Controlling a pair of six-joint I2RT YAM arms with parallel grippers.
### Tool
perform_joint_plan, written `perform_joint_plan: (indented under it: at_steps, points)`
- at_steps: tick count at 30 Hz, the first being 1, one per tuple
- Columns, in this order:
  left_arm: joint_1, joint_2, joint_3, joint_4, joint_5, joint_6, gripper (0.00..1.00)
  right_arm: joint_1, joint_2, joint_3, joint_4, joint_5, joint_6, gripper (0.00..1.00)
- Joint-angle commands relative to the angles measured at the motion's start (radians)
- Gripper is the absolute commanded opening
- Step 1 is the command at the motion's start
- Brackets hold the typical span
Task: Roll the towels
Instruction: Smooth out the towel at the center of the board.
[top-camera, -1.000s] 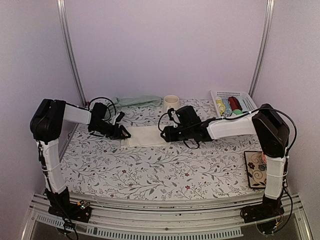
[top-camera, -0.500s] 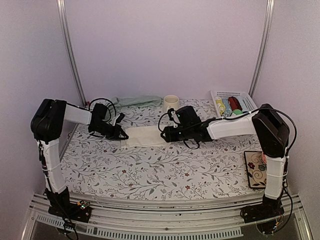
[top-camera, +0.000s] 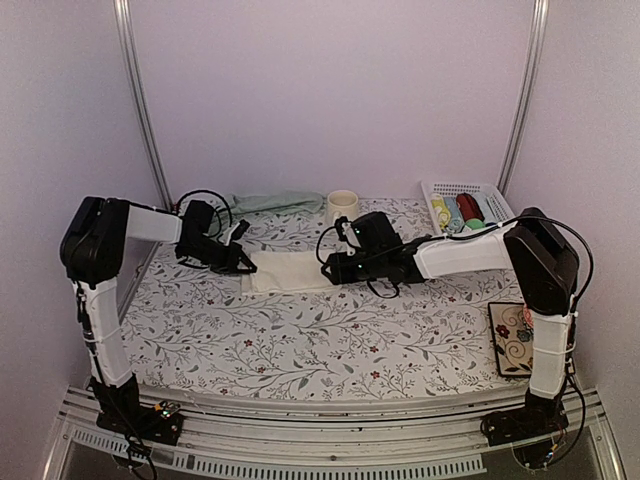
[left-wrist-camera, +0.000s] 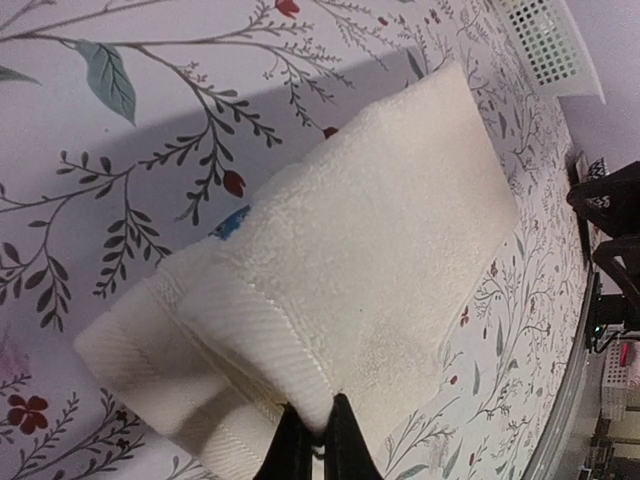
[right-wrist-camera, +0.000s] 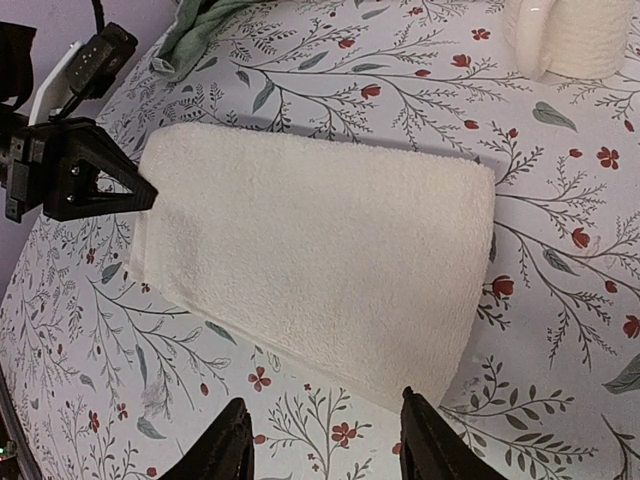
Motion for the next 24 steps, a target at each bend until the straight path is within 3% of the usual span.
perform_joint_plan:
  at_steps: [1,14,24]
  points:
    - [0.011,-0.044,0.024,-0.047,0.008,0.030,0.01,0.002,-0.019,-0.007,0.012,0.009,-0.007,0.50]
    - [0.030,-0.035,0.051,-0.088,0.007,0.043,0.02,0.002,0.000,0.001,0.001,0.010,-0.009,0.52]
    - [0.053,0.011,0.091,-0.127,-0.043,0.063,0.13,0.002,0.040,0.032,-0.025,0.009,-0.020,0.55]
